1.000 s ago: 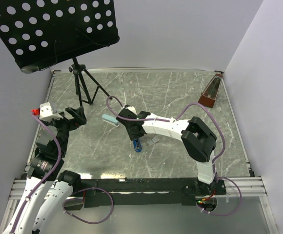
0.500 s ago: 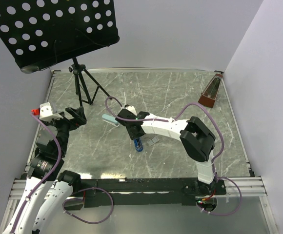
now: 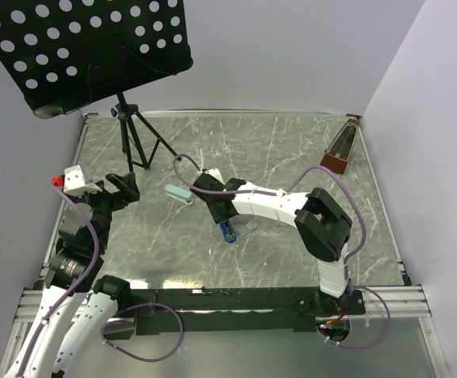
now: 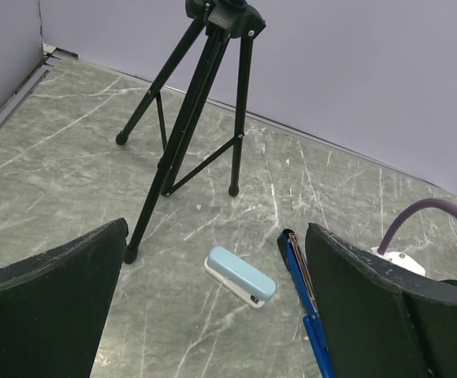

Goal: Load the staples into the stapler

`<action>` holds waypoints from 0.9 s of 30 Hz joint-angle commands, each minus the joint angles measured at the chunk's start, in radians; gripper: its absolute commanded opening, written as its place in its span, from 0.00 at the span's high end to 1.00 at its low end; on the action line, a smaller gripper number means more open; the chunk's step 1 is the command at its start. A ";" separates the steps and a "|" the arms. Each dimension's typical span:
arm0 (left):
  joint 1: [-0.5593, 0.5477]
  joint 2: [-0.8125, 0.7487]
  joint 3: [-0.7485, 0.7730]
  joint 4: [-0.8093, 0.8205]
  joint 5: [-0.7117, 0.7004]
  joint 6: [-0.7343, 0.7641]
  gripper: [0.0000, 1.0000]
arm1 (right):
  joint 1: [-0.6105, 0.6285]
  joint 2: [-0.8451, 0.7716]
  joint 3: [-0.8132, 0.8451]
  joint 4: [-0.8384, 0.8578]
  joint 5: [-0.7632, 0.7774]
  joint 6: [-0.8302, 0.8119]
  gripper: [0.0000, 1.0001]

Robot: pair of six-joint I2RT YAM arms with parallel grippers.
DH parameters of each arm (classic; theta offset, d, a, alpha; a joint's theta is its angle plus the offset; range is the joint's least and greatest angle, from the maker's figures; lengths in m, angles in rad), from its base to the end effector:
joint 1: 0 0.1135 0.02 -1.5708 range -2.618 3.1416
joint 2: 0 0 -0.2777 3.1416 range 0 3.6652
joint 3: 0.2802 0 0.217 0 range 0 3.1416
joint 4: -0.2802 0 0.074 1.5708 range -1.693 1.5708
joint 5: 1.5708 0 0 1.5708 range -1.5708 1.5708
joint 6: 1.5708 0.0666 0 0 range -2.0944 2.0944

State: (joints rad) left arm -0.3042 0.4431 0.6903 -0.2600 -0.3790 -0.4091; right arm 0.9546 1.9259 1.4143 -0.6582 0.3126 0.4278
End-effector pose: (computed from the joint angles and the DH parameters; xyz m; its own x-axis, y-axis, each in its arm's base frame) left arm 0.0956 -0.0042 0.3400 0.0185 -0.3931 -0.9193 -0.0734 0.9164 -0.3934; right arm 0.2371 0.2994 0.1976 -0.7775 -0.4148 -0.4726 -0.4227 0.9012 -0.0957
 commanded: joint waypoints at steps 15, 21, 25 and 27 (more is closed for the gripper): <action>0.005 0.005 -0.006 0.021 0.011 -0.007 0.00 | -0.002 -0.025 0.023 -0.014 -0.007 0.008 0.68; 0.005 0.003 -0.006 0.021 0.011 -0.005 0.01 | -0.001 -0.005 0.029 -0.015 -0.021 0.008 0.70; 0.005 0.003 -0.006 0.021 0.011 -0.005 0.01 | -0.001 0.007 0.032 -0.021 -0.023 0.011 0.71; 0.005 0.005 -0.006 0.021 0.012 -0.005 0.01 | -0.001 0.015 0.035 -0.027 -0.021 0.009 0.71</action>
State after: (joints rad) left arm -0.3042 0.4431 0.6903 -0.2600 -0.3790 -0.4091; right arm 0.9550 1.9205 1.4147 -0.6628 0.2878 0.4294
